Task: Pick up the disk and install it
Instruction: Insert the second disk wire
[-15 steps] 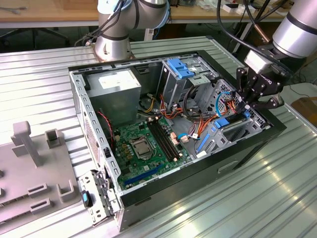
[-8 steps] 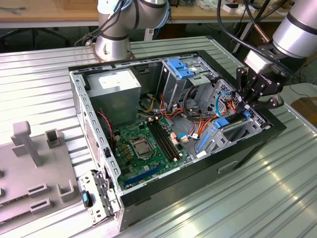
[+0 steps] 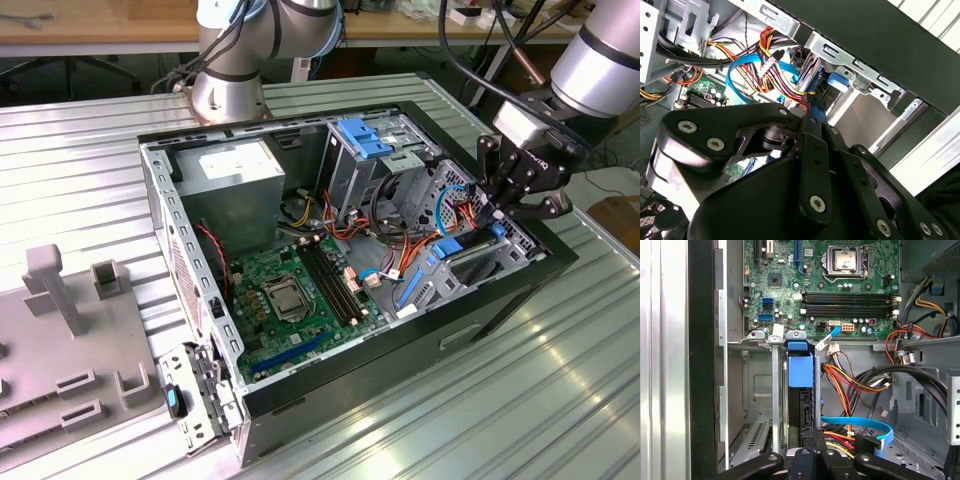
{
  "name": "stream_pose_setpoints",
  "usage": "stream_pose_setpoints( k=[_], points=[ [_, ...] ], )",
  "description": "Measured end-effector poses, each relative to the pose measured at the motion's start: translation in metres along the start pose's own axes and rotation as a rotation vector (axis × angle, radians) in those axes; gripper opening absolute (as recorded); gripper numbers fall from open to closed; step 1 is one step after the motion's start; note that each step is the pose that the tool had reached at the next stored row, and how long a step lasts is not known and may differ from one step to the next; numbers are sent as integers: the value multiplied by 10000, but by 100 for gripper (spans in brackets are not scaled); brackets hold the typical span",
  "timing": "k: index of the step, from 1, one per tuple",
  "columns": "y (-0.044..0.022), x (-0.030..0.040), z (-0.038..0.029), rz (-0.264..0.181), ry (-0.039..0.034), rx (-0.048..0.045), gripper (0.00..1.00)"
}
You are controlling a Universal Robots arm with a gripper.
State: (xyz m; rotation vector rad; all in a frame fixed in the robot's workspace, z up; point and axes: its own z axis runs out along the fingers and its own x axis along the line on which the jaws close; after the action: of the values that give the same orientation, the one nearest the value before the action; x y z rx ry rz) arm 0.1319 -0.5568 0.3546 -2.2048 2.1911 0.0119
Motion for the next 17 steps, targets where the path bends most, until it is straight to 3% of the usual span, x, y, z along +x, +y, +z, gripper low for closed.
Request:
stream_pose_setpoints(
  k=[1,4,5,6,10,11,12,16,17],
  points=[
    [0,-2,-34,0,-1,-1,11],
    [-4,-12,-220,0,27,-8,11],
    [-5,-20,-297,0,76,-25,11],
    [-6,-29,-321,-1,120,-29,11],
    [-7,-67,-392,-5,372,-38,11],
    [-7,-75,-395,-6,453,-39,11],
    [-8,-98,-394,-9,599,-40,11],
    [-8,-115,-392,-9,630,-39,11],
    [-8,-153,-392,-16,850,-27,11]
  ],
)
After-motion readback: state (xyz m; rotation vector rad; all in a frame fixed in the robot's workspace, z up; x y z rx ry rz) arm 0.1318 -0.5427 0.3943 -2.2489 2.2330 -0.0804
